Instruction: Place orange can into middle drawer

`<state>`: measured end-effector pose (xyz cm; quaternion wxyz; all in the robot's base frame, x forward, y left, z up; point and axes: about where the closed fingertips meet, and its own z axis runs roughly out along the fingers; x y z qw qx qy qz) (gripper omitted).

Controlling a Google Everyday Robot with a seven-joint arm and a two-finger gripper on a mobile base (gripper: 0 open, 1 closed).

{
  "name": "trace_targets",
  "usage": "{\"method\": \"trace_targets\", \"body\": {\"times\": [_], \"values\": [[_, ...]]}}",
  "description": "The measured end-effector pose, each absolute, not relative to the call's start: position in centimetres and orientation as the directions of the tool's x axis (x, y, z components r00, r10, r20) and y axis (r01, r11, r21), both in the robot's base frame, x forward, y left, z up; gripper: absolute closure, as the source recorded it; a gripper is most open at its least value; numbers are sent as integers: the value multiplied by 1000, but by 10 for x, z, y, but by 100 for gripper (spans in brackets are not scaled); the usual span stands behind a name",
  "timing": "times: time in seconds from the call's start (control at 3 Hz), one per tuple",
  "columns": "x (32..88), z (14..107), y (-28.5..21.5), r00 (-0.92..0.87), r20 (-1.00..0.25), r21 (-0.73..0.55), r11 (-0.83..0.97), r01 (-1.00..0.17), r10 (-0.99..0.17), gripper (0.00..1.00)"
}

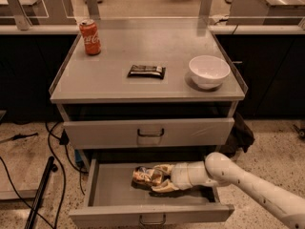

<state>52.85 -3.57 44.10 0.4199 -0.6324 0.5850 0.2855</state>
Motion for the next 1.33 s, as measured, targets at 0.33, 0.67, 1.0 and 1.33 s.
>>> {"method": "trace_targets", "body": {"times": [0.33, 0.67, 1.0, 1.33], "values": [[535, 426, -34, 152, -844, -207, 51, -977, -514, 100], [540, 416, -35, 144, -832, -209, 61, -976, -535, 100], [543, 406, -34, 134, -826, -201, 64, -977, -548, 100], [546, 395, -31, 121, -825, -186, 63, -981, -552, 100]]}}
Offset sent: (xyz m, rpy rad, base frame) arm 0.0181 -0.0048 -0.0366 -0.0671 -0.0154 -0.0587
